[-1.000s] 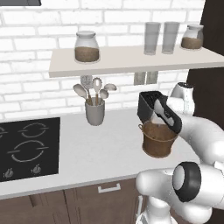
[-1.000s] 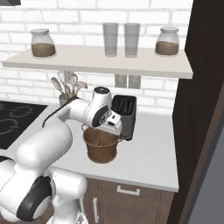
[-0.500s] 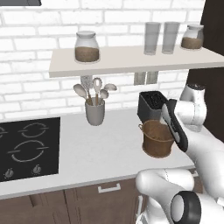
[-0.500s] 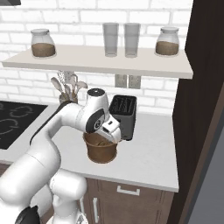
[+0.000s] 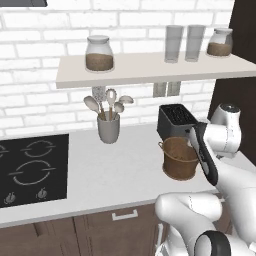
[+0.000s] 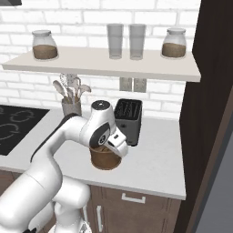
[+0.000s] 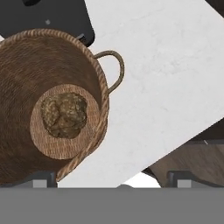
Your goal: Open the cabinet, pick up the bread from the cabinet and place it in the basket. Then move the basket to the dining counter.
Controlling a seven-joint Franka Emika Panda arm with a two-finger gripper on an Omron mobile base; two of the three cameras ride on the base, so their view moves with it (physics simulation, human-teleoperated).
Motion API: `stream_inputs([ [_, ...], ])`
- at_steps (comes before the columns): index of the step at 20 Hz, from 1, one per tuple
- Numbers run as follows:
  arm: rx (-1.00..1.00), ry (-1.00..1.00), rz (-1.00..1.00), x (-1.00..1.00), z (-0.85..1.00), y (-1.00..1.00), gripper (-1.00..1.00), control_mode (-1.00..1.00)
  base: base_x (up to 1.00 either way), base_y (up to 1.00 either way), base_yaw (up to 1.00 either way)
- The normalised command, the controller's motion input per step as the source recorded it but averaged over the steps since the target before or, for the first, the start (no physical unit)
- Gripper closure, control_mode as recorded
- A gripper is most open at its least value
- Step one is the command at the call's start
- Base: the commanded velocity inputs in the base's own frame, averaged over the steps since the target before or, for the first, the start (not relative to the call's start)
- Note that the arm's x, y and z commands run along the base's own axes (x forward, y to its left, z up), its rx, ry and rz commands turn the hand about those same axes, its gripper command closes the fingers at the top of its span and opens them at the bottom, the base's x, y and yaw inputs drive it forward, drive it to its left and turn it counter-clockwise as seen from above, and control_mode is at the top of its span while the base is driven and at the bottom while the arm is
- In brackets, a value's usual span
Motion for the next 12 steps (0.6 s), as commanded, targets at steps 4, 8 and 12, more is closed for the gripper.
stream_inputs([
  [4, 0.0, 0.0, 0.0, 0.26, 0.0, 0.14, -1.0, -1.0, 0.0, 0.0, 0.0],
  [8, 0.0, 0.0, 0.0, 0.17, -0.05, 0.12, -1.0, -1.0, 0.0, 0.0, 0.0],
  [12, 0.0, -0.05, 0.0, 0.0, -0.3, 0.0, -1.0, -1.0, 0.0, 0.0, 0.0],
])
